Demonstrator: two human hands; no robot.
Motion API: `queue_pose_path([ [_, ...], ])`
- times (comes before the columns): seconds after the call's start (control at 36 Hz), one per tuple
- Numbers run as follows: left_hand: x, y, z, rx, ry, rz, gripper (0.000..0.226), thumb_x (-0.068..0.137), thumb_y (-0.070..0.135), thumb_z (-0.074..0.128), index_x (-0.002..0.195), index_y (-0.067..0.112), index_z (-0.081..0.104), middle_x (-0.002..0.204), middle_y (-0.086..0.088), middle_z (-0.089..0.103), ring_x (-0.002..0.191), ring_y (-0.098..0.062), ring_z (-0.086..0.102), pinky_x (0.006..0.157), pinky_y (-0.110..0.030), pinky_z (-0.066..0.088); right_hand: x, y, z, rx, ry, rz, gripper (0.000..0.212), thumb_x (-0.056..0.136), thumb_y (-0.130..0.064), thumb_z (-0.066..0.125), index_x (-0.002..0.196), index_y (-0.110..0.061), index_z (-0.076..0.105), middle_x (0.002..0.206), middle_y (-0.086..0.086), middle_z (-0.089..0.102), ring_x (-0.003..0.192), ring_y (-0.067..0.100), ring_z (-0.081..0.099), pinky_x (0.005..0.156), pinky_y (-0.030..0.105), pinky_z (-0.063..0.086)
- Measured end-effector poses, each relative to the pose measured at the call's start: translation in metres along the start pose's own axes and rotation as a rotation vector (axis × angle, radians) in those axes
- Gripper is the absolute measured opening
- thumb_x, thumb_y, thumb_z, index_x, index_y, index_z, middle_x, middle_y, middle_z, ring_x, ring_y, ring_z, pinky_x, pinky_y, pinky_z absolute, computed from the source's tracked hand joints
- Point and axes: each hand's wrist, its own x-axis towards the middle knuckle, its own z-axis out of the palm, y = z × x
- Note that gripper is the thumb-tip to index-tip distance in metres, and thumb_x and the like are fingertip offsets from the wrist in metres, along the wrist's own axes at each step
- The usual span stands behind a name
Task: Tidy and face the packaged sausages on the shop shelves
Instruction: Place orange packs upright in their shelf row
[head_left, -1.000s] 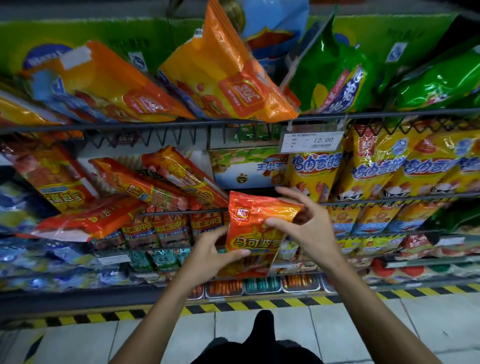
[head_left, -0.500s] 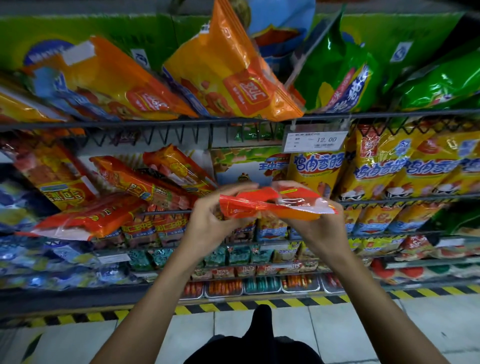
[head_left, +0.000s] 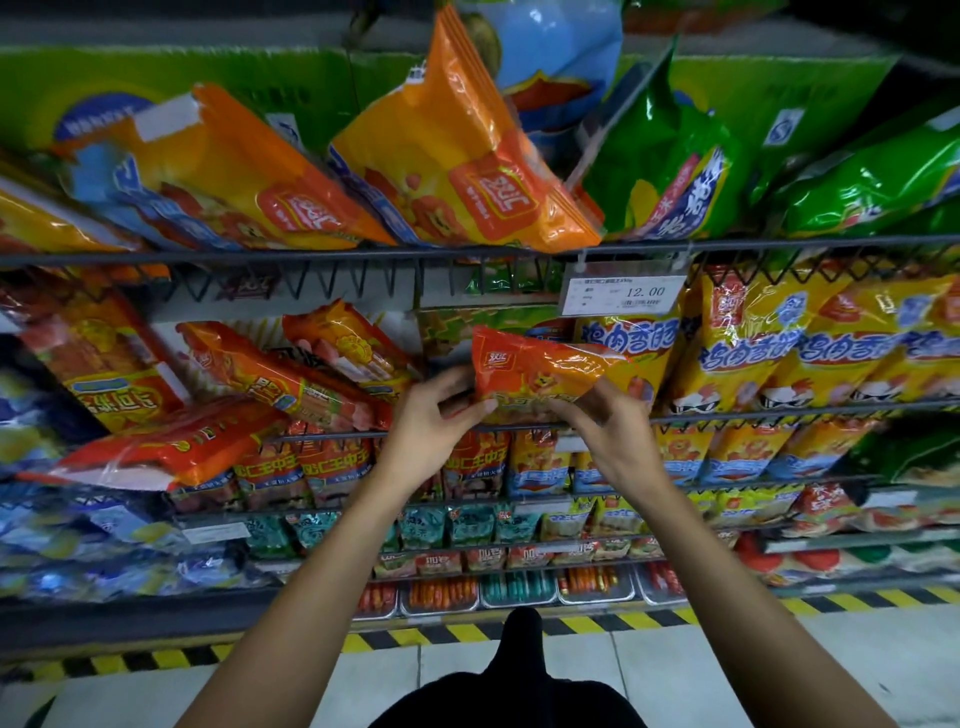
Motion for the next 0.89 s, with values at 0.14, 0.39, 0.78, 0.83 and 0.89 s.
queue_pose_path([
  [0.14, -0.001, 0.01, 0.003, -0.016, 0.078, 0.055, 0.029, 0.094, 0.01, 0.072, 0.121, 0.02, 0.07, 0.117, 0.013, 0.072, 0.115, 0.003, 0.065, 0.095, -0.01, 0.047, 0.007, -0.001, 0.004, 0.037, 0.061, -0.044, 0.022, 0.101, -0.018, 0.063, 0.119, -0.006, 0.067, 0.093, -0.021, 0.068, 0.088, -0.006, 0.064, 0.076, 0.023, 0.049],
  [0.39, 0.002, 0.002, 0.006, 0.044, 0.056, 0.008, 0.029, 0.099, 0.014, 0.067, 0.127, 0.02, 0.067, 0.119, 0.02, 0.069, 0.109, 0.018, 0.06, 0.095, -0.003, 0.043, 0.009, 0.002, 0.01, -0.038, 0.095, -0.061, 0.044, 0.106, -0.037, 0.045, 0.132, -0.004, 0.058, 0.066, -0.006, 0.061, 0.052, 0.015, 0.05, 0.052, 0.025, 0.036],
  [0.78, 0.021, 0.002, 0.023, 0.383, 0.286, 0.048, 0.042, 0.102, 0.031, 0.061, 0.142, 0.017, 0.058, 0.124, 0.004, 0.072, 0.106, -0.01, 0.07, 0.092, -0.028, 0.057, 0.014, -0.004, 0.022, -0.149, 0.265, -0.104, 0.047, 0.107, -0.021, 0.054, 0.151, -0.008, 0.046, 0.094, 0.002, 0.073, 0.08, 0.003, 0.068, 0.064, 0.013, 0.049],
  [0.83, 0.021, 0.002, 0.026, 0.371, 0.349, 0.104, 0.047, 0.101, 0.024, 0.064, 0.146, 0.018, 0.051, 0.131, 0.003, 0.066, 0.112, -0.003, 0.065, 0.095, -0.022, 0.053, 0.001, 0.0, 0.026, -0.125, 0.337, -0.201, 0.051, 0.105, -0.012, 0.056, 0.154, -0.009, 0.042, 0.143, 0.006, 0.06, 0.131, 0.01, 0.056, 0.106, 0.022, 0.047],
  [0.89, 0.018, 0.001, 0.028, 0.299, 0.387, 0.189, 0.05, 0.1, 0.016, 0.066, 0.146, 0.016, 0.047, 0.141, 0.0, 0.055, 0.121, 0.007, 0.057, 0.103, -0.027, 0.053, -0.009, 0.007, 0.03, -0.203, 0.313, -0.323, 0.056, 0.102, -0.004, 0.058, 0.155, -0.005, 0.039, 0.16, 0.006, 0.041, 0.151, 0.017, 0.035, 0.119, 0.033, 0.039],
])
